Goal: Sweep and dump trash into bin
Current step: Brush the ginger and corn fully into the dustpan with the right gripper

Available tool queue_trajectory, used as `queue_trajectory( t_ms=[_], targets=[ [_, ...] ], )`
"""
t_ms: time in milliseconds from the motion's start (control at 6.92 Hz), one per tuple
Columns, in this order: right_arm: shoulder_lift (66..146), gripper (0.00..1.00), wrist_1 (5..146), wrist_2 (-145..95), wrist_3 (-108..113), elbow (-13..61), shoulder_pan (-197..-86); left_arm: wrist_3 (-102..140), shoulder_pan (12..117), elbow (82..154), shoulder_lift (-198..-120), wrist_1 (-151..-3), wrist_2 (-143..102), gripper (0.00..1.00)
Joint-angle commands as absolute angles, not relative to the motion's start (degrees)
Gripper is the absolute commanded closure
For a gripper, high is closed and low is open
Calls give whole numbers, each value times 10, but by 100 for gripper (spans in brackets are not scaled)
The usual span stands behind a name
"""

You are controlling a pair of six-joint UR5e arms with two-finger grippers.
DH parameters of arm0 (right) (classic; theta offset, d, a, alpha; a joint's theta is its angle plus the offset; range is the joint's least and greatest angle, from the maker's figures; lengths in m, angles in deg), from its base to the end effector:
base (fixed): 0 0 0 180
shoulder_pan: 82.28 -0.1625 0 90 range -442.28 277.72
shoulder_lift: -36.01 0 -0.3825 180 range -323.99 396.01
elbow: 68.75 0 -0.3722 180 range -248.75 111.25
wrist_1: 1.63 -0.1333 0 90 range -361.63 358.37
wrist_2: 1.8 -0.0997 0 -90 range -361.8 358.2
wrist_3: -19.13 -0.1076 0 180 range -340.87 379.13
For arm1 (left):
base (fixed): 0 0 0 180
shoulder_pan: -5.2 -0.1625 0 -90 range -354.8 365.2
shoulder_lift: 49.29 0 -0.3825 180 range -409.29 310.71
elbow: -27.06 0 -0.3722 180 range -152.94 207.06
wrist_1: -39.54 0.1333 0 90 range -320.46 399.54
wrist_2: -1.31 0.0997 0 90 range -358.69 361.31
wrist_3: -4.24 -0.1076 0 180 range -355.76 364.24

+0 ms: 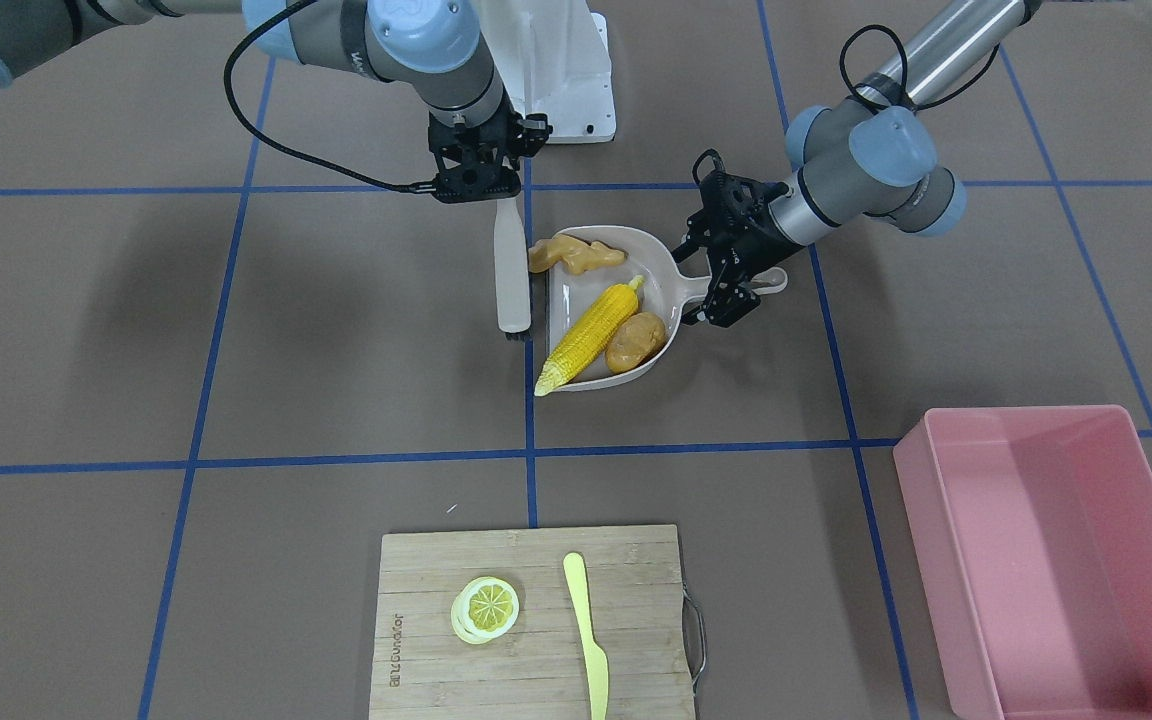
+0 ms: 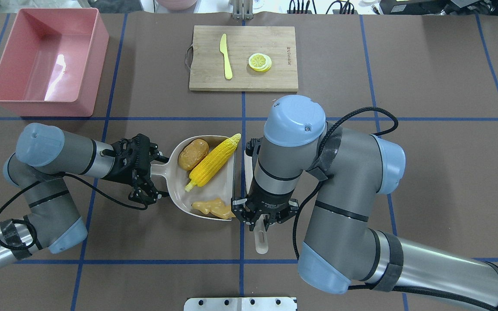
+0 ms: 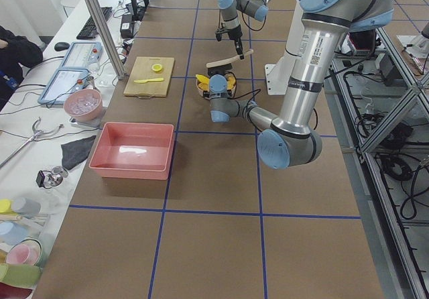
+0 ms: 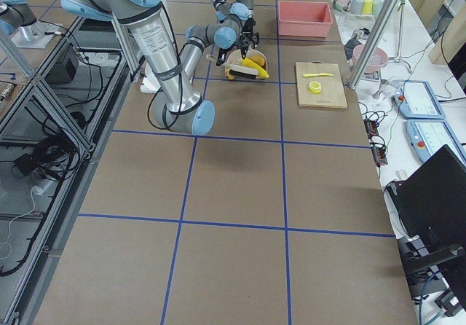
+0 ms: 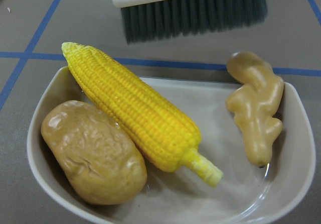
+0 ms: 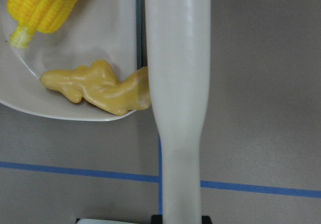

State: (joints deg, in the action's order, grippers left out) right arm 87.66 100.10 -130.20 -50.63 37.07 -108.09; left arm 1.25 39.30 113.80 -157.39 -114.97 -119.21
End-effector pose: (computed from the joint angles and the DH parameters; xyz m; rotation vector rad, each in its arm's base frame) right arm -0.4983 -0.3148 0.1557 -0.3088 -0.9039 -0.1583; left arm 0.4429 -0.3949 0.3499 1.0852 1.0724 1.2033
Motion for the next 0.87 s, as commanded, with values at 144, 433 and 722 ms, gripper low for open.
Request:
queue_trajectory(
  t_ms=[144,433,722],
  targets=[
    [904,100,1024,-1271,-483,393,-1024,13,393,1138,-1574,-1150,-1192,2],
    [894,100,1022,-1257,-486,389,-999,13,393,1139,-1574,-1150,-1192,2],
    [867,100,1020,-1257,-488,373,-1000,13,393,1139,-1574,-1150,-1192,2]
  ],
)
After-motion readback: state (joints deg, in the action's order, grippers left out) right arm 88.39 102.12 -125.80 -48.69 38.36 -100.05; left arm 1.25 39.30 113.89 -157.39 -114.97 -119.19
